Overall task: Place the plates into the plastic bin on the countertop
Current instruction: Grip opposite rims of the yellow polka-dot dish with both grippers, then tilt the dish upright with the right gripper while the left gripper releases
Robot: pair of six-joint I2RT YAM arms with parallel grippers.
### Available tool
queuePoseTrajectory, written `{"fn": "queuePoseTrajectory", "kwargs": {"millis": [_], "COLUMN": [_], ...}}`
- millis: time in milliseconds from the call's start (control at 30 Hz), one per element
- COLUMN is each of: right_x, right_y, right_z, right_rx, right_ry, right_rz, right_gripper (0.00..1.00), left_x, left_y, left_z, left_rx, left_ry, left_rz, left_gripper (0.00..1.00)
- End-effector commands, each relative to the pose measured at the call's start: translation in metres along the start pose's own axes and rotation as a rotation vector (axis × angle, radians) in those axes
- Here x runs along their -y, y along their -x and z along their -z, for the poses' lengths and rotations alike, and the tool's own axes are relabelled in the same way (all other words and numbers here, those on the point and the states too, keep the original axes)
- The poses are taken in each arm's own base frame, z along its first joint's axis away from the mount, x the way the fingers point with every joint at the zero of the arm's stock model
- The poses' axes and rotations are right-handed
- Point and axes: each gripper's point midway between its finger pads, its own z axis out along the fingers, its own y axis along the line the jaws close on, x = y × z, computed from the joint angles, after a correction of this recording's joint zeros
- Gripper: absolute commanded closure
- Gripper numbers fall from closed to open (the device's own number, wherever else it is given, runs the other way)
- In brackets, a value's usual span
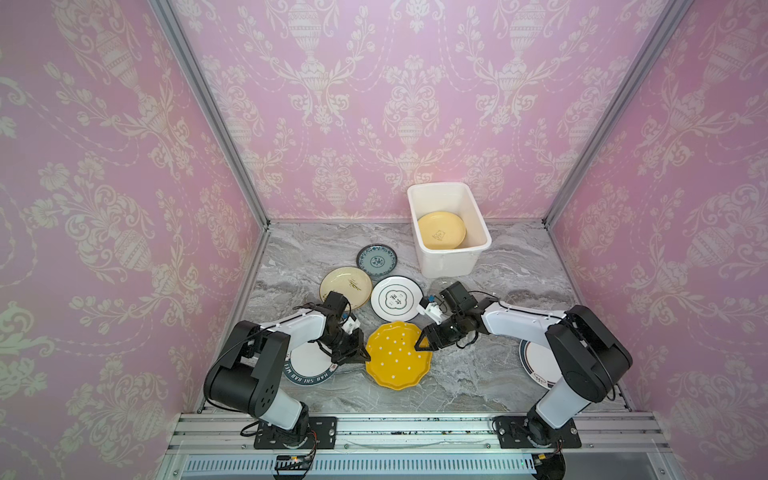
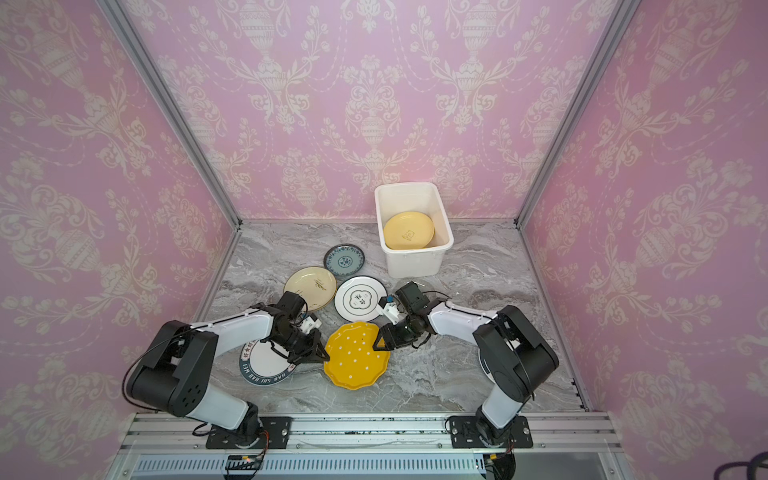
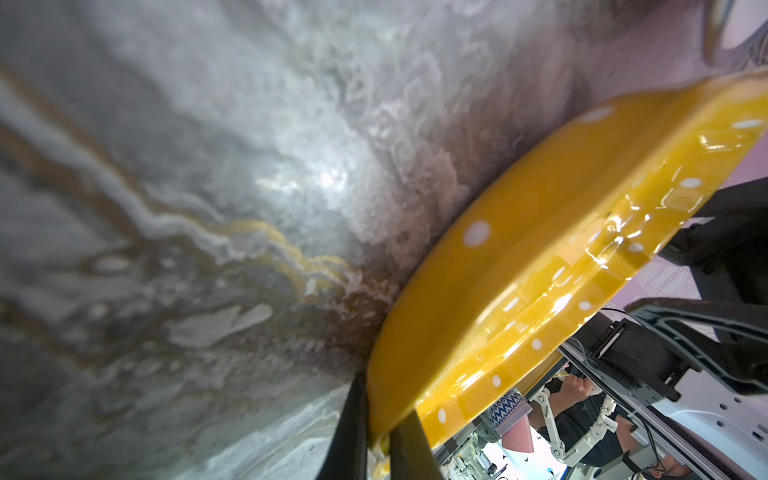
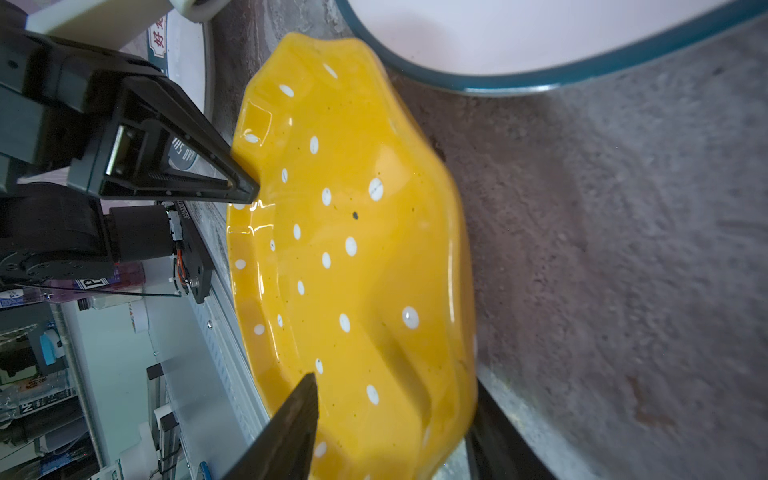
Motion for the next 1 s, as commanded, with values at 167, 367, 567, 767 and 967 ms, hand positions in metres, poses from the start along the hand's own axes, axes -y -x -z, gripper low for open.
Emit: {"fn": "queuePoseTrajectory", "kwargs": {"millis": [167,367,567,767,967], "right_x": [-0.073,-0.077,-0.089,-0.094,-0.091], "right_y": [0.014,0.015,0.020,0.025,0.018], "right_z": [0.016,0.017,0.024,0.027,0.014], "right_rx": [0.042,0.047,0.052,0.075,0.033], "right_ry": [0.290,0.322,0.356,0.342,0.323], "right_rz": [0.140,0.138,0.157,0.169,0.152], "right_gripper": [0.50,0.50,0.53,0.54,0.61], "left_x": [0.040,0.042,0.045,0.045,0.044], "left_y": [0.000,-0.001,-0.001,-0.006,-0.008], "left_z": [0.004,0.003,0.007,0.013,0.017], "left_rx": [-0.009,-0.011,0.007,-0.001,0.017], "left_ry": [-0.181,-0.213,-0.220,-0.198,-0.181], "left_rz": [-0.152,-0.169,-0.201,-0.246,-0.265], "left_gripper": [0.90,0.91,0.91,0.91,0.91]}}
